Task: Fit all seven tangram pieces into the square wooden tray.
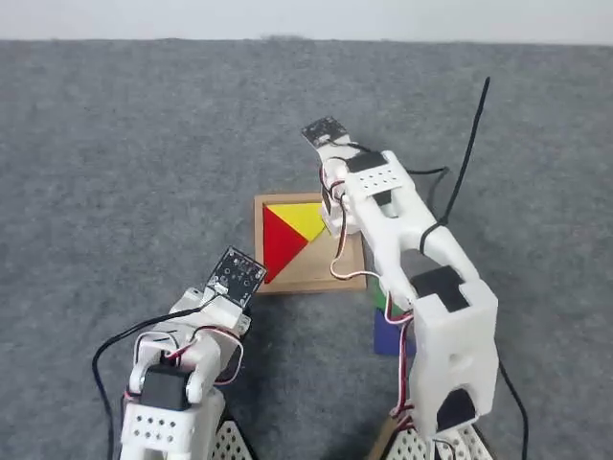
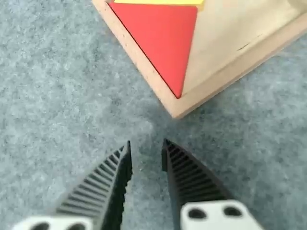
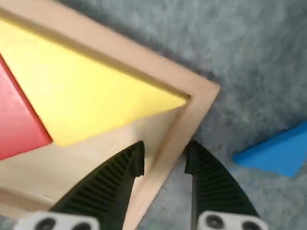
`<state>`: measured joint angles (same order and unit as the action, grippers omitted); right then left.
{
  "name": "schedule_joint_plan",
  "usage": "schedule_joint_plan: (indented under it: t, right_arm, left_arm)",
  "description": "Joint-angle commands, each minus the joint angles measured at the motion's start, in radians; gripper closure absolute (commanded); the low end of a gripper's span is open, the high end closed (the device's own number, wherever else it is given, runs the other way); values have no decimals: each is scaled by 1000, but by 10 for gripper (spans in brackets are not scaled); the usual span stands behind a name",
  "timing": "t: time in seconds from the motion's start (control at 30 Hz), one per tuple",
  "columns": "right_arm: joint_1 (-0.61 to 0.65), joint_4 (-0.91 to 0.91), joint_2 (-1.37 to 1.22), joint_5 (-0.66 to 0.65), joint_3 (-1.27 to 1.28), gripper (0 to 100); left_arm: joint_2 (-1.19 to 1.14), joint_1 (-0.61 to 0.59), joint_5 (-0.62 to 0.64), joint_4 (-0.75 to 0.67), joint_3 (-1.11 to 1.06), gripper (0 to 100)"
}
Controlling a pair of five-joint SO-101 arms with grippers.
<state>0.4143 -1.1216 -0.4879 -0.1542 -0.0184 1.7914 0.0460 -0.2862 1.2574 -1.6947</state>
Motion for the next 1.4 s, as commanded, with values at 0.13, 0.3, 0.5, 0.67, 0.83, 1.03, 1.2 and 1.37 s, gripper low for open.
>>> schedule_joint_plan:
  t: [0.13, 0.3, 0.5, 0.67, 0.83, 1.03, 1.2, 1.37]
  right_arm:
    - [-114, -18, 64, 52, 55, 976]
    - [-197, -19, 71, 46, 61, 986]
    - [-242, -53, 200, 2, 91, 983]
    - [-206, -53, 288, -11, 133, 888]
    - [-170, -53, 325, -12, 175, 808]
    - [-268, -88, 464, 0, 239, 878]
    - [-366, -128, 748, 21, 489, 898]
    - [-387, -110, 908, -32, 753, 857]
  left_arm:
    - [11, -6, -9, -2, 12, 902]
    - [11, -6, -9, -2, 12, 902]
    - [11, -6, -9, -2, 12, 902]
    - [11, -6, -9, -2, 12, 902]
    - [11, -6, -9, -2, 12, 902]
    - [11, -6, -9, -2, 12, 902]
    - [11, -6, -9, -2, 12, 902]
    - [11, -6, -9, -2, 12, 902]
